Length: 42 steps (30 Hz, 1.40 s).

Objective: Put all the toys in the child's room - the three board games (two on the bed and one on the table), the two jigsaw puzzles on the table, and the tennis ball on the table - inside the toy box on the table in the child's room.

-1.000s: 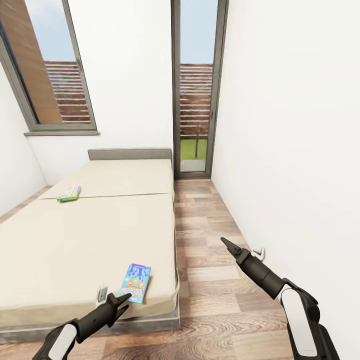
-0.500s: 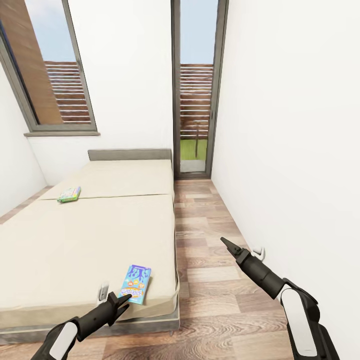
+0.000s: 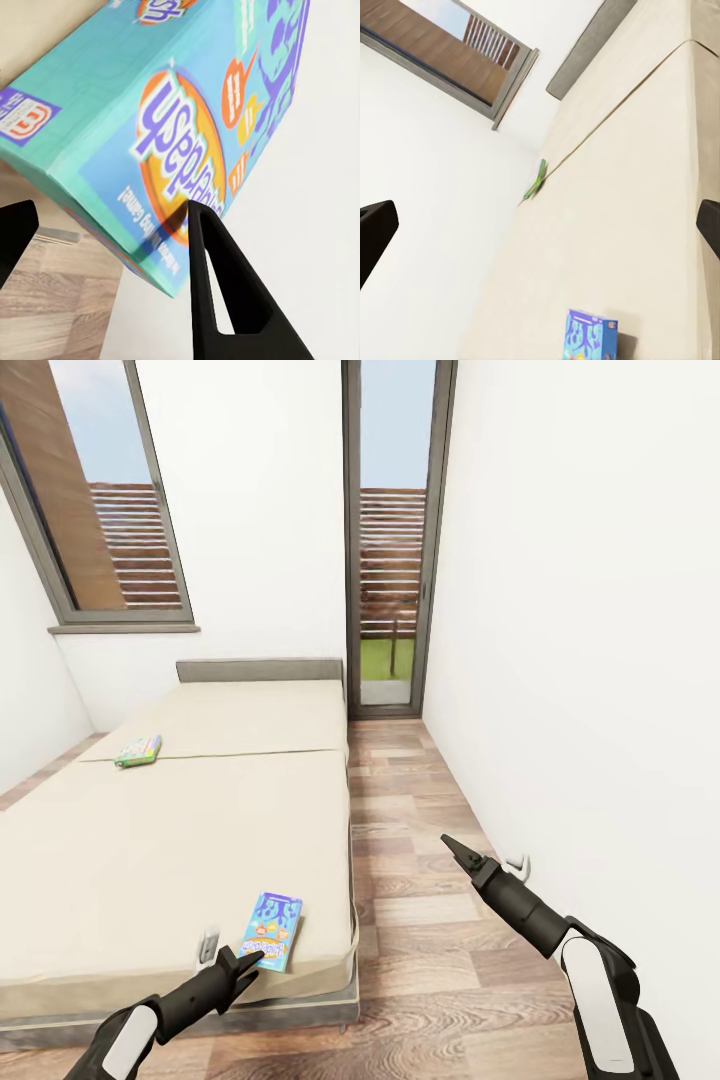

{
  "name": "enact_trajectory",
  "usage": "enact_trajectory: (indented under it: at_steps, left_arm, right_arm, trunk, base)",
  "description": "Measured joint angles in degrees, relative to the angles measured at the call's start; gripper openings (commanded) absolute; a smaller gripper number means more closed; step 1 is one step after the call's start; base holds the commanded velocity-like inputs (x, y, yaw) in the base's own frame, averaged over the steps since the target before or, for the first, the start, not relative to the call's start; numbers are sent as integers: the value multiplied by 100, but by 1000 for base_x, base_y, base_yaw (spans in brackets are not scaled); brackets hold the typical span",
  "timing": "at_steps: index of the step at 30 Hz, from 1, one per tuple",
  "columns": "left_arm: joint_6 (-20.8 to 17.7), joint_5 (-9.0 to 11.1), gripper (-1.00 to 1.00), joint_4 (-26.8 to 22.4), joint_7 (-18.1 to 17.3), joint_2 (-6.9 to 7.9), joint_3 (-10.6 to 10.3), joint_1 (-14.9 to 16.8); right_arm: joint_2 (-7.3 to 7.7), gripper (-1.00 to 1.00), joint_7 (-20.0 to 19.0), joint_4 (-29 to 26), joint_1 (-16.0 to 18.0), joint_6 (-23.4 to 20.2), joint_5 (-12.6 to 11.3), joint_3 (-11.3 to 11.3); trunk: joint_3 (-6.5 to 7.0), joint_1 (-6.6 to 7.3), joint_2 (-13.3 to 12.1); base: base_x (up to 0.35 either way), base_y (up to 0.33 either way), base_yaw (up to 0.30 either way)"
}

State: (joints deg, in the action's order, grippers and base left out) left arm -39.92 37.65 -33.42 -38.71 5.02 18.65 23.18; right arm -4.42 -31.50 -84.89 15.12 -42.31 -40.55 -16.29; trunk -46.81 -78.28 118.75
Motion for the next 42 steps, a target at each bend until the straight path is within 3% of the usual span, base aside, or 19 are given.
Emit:
enact_trajectory:
  at_steps: [24, 29, 37, 42]
  left_arm:
    - [77, -14, -100, 69, 0, 0, -17, 29]
    - [121, 161, -100, -137, -29, -1, 12, 34]
    - [128, 142, -100, -138, -27, 0, 11, 33]
    - [130, 137, -100, -139, -27, 0, 12, 33]
  right_arm:
    - [0, 100, 0, 0, -3, 0, -2, 0]
    - [0, 100, 0, 0, -3, -1, -6, 0]
    - [0, 100, 0, 0, 2, 0, -4, 0]
    - [0, 100, 0, 0, -3, 0, -4, 0]
  trunk:
    - [54, 66, -120]
    - [144, 175, -320]
    - [145, 176, -321]
    - [217, 263, -481]
  base:
    - [0, 0, 0]
    - [0, 0, 0]
    - [0, 0, 0]
    - [0, 0, 0]
